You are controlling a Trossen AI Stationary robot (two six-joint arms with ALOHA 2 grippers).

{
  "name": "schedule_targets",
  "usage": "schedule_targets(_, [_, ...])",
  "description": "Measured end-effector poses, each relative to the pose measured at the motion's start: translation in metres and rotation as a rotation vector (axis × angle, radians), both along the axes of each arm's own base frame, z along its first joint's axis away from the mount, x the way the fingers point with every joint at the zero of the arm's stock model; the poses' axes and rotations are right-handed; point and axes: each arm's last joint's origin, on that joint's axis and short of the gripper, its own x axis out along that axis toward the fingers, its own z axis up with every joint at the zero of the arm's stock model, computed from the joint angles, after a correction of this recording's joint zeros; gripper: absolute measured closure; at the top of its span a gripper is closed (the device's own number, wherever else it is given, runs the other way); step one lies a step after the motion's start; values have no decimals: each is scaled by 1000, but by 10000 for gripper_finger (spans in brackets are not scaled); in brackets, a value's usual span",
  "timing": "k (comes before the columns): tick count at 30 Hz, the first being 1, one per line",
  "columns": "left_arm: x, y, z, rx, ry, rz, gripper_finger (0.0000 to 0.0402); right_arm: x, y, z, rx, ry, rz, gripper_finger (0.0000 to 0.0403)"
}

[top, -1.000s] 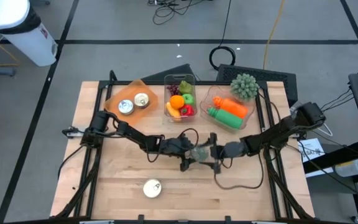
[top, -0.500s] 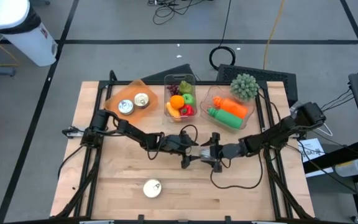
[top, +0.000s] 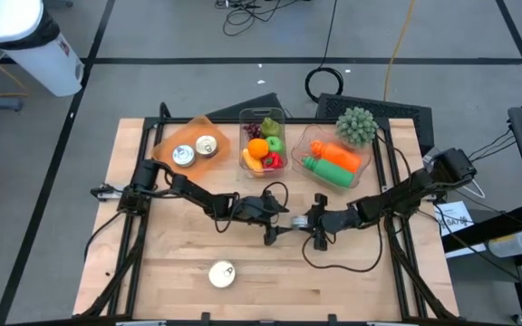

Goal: Pick & Place Food Item
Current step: Put the green tuna can into the orange bin

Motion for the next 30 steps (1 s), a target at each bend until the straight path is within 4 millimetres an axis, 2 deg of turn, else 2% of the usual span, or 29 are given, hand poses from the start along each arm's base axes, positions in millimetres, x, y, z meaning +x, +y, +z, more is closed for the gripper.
schedule_targets(2, [0, 0, 0, 3, -4, -2, 60, 0, 1, 3, 5, -9, 20, 279])
schedule_targets(5, [1, -2, 4, 2, -42, -15, 60, 0, 1, 7, -10, -29, 52, 280])
schedule_targets(11, [4, -8, 10, 41, -77, -43, 60, 7, 3, 20, -34, -177, 99, 280])
schedule_targets(16, [10, -8, 17, 36, -102, -45, 68, 10, 1, 23, 3, -212, 145, 280])
schedule_targets(19, [15, -10, 24, 49, -127, -90, 116, 11, 0, 24, 7, -213, 141, 280])
schedule_targets(22, [18, -12, 27, 102, -132, -125, 203, 10, 0, 23, 21, -205, 120, 280])
schedule_targets(23, [18, -12, 26, 116, -121, -112, 215, 10, 0, 22, 23, -199, 115, 280])
schedule_targets(26, [16, -9, 32, 145, -86, -125, 216, 9, -1, 23, 18, -201, 106, 269])
schedule_targets(27, [14, -8, 38, 164, -69, -141, 225, 9, 0, 24, 26, -204, 116, 250])
schedule_targets(28, [12, -6, 45, 171, -43, -150, 251, 9, 0, 26, 28, -207, 119, 231])
schedule_targets(30, [6, -5, 57, 193, -1, -128, 251, 9, 0, 30, 28, -214, 128, 192])
